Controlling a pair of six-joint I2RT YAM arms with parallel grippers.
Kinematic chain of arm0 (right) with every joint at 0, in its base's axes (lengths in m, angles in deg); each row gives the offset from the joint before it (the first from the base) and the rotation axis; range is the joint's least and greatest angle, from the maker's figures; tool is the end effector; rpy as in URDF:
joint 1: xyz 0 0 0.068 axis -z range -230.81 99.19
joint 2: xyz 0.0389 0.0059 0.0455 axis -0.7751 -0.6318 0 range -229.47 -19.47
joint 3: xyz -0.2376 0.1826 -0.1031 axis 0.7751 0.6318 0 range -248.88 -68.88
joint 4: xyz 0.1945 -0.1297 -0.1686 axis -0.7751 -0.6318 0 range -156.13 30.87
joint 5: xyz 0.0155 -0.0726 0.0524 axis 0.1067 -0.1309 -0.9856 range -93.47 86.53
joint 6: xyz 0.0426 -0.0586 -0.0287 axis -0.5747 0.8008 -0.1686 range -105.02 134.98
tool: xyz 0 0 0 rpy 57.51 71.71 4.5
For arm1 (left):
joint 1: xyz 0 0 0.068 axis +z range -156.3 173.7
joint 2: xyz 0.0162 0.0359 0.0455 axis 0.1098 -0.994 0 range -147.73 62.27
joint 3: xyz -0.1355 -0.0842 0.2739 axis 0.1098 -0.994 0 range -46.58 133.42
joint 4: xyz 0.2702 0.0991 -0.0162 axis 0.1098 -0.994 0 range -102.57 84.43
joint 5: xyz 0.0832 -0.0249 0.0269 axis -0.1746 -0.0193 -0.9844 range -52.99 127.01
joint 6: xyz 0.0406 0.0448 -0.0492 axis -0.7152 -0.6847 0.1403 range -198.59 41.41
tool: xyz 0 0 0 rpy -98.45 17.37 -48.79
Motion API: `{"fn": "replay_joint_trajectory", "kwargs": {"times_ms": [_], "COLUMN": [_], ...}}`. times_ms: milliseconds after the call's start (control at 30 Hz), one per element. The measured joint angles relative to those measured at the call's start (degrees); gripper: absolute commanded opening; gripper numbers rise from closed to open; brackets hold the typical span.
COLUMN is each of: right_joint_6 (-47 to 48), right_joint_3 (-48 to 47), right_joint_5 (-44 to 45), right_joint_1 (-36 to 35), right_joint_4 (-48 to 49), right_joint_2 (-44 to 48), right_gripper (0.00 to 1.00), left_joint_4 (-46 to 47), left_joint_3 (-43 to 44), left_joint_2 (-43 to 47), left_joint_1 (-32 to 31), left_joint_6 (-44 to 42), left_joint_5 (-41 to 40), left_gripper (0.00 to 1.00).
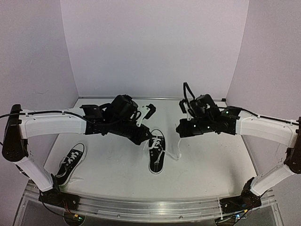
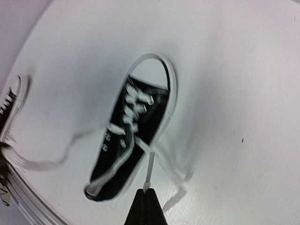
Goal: Tie the shoes
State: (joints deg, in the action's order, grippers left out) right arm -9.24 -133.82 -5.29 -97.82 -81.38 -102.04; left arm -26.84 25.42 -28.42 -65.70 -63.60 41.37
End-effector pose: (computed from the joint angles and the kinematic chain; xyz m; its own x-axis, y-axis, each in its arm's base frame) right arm 0.2484 0.2696 0.3045 -0.7055 -0.1553 -0.6915 -0.5024 0.7978 0.3334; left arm 0.2042 -0.3552 0.3019 -0.5454 0.4157 -0.7278 0.7732 0.5848 -0.2453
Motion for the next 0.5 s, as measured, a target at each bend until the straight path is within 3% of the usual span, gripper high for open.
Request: {"fn": "replay_joint_trajectory", "kwargs": {"times_ms": [500], "right_joint_6": [0.98], "right_joint_3": [-21.46], "right_joint_5": [-14.08], "right_joint_1": [-2.09], "right_joint_4": [5.03], "right_joint_2": [-26.46], "right_gripper": [0.00], "left_joint_4": [2.86], "left_joint_3": [-11.57], "left_joint_2": [13.24], "left_joint_1": [0.00], "left_joint_6": [-3.61], "left_joint_5": [2.30], "left_gripper": [0.00]}}
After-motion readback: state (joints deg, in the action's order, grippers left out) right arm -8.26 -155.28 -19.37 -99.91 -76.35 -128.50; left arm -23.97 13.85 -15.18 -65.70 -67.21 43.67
